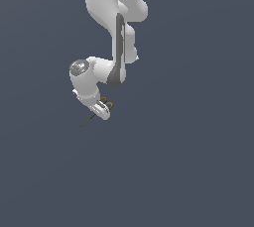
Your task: Pick up the object and move it to a goal position.
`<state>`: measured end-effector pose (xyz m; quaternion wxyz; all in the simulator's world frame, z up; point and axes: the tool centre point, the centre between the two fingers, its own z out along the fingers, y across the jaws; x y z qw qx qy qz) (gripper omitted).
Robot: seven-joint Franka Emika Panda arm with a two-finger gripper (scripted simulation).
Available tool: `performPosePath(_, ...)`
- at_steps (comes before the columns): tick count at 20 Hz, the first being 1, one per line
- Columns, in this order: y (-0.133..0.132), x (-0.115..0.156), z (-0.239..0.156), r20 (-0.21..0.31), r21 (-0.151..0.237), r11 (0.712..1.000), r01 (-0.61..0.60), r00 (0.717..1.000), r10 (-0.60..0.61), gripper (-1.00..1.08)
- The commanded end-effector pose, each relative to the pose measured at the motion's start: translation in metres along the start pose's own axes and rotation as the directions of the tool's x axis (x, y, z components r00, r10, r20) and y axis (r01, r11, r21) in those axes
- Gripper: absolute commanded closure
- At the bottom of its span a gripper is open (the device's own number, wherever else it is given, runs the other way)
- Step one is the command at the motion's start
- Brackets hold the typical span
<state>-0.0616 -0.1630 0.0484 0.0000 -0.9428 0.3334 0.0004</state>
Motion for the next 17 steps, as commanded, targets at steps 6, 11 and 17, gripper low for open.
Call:
performPosePath(6, 0.055, 0.007, -0.009, 0.0, 0.001, 1.0, 0.001, 1.0, -0.001, 1.08)
performPosePath(11, 0.07, 0.01, -0.011, 0.0, 0.001, 1.0, 0.001, 1.0, -0.001, 1.08)
performPosePath(17, 0.067, 0.011, -0.01, -0.001, 0.0, 1.0, 0.002, 1.0, -0.002, 1.08)
